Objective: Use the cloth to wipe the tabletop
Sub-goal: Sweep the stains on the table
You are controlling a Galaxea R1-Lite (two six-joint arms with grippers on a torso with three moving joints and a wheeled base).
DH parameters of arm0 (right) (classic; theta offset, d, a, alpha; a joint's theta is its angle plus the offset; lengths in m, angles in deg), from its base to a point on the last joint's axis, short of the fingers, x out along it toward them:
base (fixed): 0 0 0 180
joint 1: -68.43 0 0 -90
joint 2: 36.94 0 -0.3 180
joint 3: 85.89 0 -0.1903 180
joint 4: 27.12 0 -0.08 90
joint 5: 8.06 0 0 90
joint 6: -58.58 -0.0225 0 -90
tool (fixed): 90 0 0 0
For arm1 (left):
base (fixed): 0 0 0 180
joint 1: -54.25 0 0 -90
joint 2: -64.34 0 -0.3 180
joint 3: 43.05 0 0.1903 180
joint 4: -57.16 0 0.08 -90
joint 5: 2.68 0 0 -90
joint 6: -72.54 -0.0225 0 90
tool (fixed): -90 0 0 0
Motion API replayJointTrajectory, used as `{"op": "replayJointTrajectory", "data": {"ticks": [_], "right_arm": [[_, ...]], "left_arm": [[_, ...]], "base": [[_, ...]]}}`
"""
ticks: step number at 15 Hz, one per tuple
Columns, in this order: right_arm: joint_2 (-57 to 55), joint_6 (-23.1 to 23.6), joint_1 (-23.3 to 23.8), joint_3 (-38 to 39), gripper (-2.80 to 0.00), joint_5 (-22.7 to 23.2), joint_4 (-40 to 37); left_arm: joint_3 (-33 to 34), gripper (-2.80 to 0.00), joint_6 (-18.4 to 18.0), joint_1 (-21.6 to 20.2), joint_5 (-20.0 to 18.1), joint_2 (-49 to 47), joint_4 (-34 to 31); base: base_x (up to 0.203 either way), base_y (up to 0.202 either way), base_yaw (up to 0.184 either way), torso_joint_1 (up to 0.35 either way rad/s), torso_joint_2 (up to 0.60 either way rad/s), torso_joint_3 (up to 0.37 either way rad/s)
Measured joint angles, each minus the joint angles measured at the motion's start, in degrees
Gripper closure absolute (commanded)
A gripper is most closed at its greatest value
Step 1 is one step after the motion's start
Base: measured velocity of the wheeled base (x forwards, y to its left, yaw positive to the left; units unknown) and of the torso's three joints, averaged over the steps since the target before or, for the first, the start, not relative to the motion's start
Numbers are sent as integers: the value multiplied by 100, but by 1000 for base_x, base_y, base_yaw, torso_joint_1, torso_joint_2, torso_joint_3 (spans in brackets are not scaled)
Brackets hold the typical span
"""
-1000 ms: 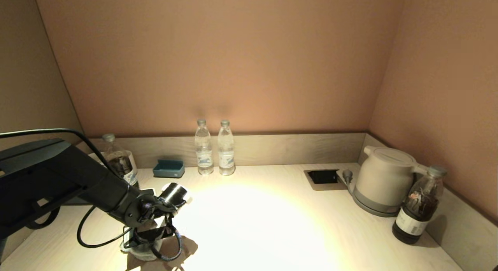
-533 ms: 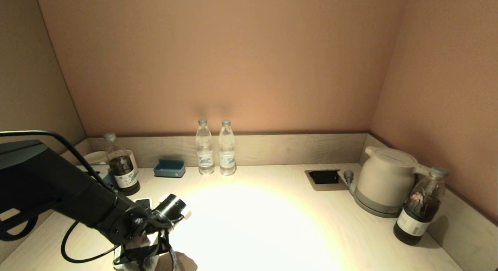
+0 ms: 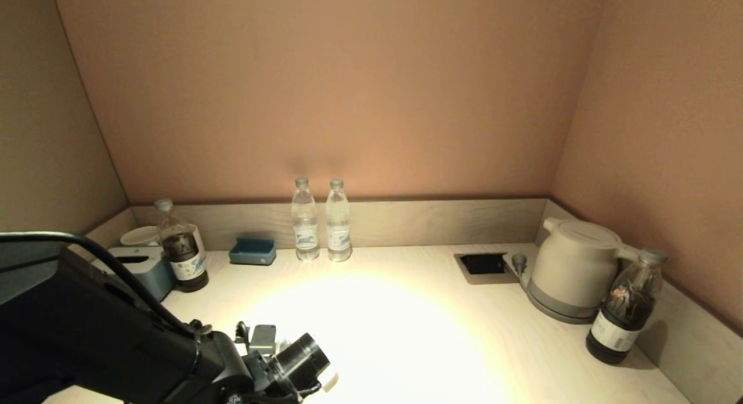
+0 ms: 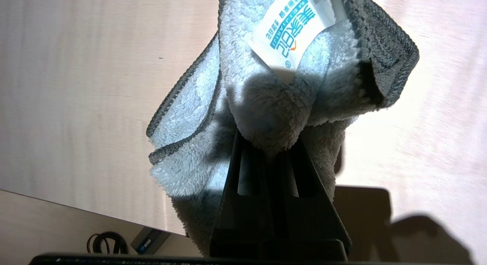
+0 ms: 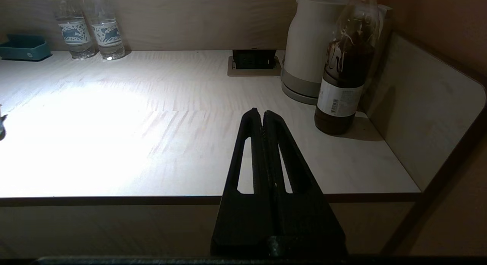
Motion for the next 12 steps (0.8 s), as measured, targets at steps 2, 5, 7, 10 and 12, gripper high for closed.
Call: {"op": "replayJointTrajectory", "data": {"ticks": [2,5,7,10,12], "right_arm": [[0,0,0,0,0,1,2],[0,2,0,2,0,5,2],[0,0,0,2,0,0,2],[0,2,-2,2,0,2,-2],[0,0,-2,2,0,5,-4]], "left_arm": [[-128,0,-17,191,0,-78,-5],[-405,0,-254,415,4,-186,-17],[-1102,0,-611,738,5,-339,0],[-1988,0,-1094,1110,3,-593,21],[-2553,0,-1351,1218,-7,-800,156]], "base": [[0,0,0,0,0,0],[0,0,0,0,0,0],[0,0,0,0,0,0],[0,0,0,0,0,0],[0,0,0,0,0,0]]}}
